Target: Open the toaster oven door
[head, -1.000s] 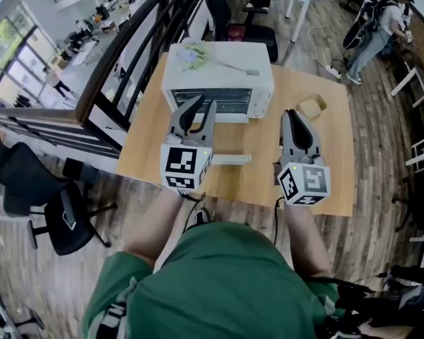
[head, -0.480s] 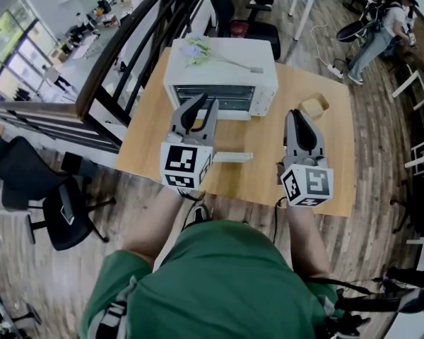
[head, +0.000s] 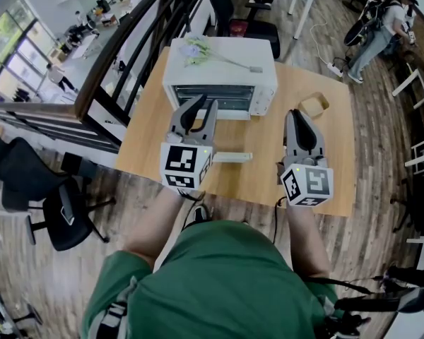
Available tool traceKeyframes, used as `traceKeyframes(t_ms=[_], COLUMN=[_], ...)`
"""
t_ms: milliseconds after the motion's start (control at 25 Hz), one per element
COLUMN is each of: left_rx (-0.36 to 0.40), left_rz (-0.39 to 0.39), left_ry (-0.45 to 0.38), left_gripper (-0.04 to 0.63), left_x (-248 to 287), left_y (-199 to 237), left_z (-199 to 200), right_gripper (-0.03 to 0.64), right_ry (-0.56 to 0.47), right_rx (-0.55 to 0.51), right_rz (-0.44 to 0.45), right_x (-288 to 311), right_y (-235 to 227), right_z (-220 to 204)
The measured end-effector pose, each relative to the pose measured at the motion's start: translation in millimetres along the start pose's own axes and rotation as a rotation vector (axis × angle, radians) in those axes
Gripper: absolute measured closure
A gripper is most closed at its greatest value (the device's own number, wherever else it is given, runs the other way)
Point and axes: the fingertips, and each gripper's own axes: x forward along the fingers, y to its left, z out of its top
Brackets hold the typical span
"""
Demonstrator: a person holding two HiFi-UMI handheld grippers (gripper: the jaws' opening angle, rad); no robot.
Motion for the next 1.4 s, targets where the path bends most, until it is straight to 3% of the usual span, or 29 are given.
traceKeyframes(t_ms=[1400], left_rx=[-0.073], left_rz=[-0.055], left_ry=[0.019], left_gripper=[0.511], left_x=[8], left_y=[22], left_z=[-24], right_gripper=[0.574], right_ry=[0.073], right_rx=[-0.009], right_rz=[-0.044], right_x=[12], right_y=[15], right_z=[-16])
